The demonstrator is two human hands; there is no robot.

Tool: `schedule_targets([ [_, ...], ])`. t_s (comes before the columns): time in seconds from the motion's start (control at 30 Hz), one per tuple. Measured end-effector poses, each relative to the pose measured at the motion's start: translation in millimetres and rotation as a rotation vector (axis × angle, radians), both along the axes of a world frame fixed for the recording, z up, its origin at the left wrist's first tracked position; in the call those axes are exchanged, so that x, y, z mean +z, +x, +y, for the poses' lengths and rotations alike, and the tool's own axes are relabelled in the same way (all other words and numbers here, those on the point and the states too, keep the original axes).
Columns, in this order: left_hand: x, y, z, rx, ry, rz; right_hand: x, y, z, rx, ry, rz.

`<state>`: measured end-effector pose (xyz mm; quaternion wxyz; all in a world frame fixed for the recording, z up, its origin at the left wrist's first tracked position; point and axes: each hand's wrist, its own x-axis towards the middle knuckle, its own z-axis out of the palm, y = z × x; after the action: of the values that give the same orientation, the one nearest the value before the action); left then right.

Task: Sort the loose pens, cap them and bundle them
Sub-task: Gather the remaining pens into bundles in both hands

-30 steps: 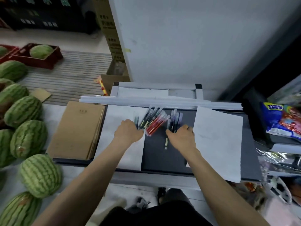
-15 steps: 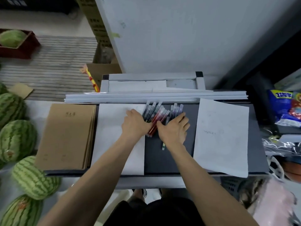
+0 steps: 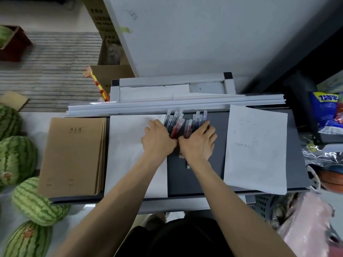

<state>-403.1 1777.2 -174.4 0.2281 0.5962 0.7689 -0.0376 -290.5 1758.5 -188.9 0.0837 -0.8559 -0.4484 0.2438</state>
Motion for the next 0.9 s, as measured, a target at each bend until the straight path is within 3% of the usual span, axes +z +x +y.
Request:
schedule_targets([
  [0.27, -0.3, 2.0, -4.7, 0.003, 0.013, 0.018, -3.9, 20.7, -16.3, 0.132, 0.076, -0.056],
  [0.9, -12.8, 20.1, -6.2, -0.012, -0.032, 0.137, -9.0, 55.3, -19.3, 0.343, 0.015, -0.225],
])
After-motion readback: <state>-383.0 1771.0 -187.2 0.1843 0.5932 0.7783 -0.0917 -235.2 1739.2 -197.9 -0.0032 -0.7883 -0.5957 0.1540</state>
